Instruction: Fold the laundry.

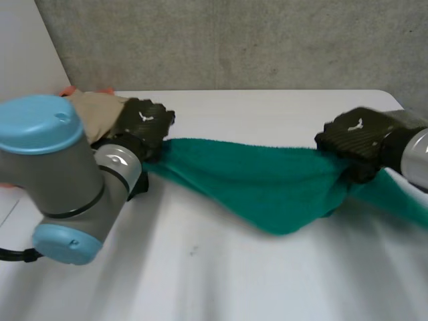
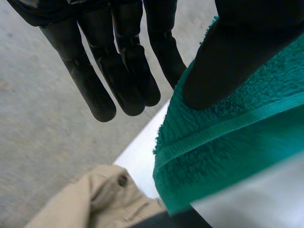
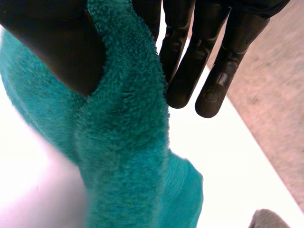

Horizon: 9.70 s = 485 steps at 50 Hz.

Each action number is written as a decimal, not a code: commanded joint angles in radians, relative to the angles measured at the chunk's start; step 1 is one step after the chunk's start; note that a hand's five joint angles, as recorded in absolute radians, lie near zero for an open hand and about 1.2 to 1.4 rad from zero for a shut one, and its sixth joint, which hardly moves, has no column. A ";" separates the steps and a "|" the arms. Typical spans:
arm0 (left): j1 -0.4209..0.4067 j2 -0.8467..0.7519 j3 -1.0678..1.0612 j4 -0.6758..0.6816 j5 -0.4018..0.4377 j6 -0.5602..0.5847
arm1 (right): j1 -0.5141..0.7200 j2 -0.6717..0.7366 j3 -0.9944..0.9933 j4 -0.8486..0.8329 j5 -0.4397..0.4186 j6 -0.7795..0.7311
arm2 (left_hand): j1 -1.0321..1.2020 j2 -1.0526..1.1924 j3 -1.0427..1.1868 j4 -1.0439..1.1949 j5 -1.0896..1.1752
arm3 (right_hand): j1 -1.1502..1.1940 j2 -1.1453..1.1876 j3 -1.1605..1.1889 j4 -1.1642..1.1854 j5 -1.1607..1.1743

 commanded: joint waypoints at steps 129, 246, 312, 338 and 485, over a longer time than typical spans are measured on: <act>-0.128 -0.394 0.400 -0.226 0.297 -0.195 | -0.041 0.355 -0.079 -0.480 0.132 0.099 | 0.275 0.201 0.204 0.198 0.241 | 0.442 0.232 0.214 0.209 0.253; -0.119 0.017 0.061 -0.049 0.047 0.262 | -0.144 0.125 0.154 -0.099 0.031 0.214 | 0.275 0.201 0.204 0.198 0.241 | -0.649 -0.859 -0.877 -0.882 -0.838; 0.045 -0.271 0.538 0.260 -0.039 0.167 | 0.007 0.349 -0.406 -0.638 0.237 0.199 | 0.275 0.201 0.204 0.198 0.241 | 0.442 0.232 0.214 0.209 0.253; -0.026 0.095 -0.141 0.488 -0.050 0.164 | -0.058 0.074 0.049 -0.748 0.112 0.380 | 0.275 0.201 0.204 0.198 0.241 | 0.442 0.232 0.214 0.209 0.253; -0.148 0.069 -0.436 0.001 -0.156 -0.368 | -0.392 0.182 0.237 -0.586 0.187 0.105 | -0.585 -0.659 -0.656 -0.662 -0.619 | 0.442 0.232 0.214 0.209 0.253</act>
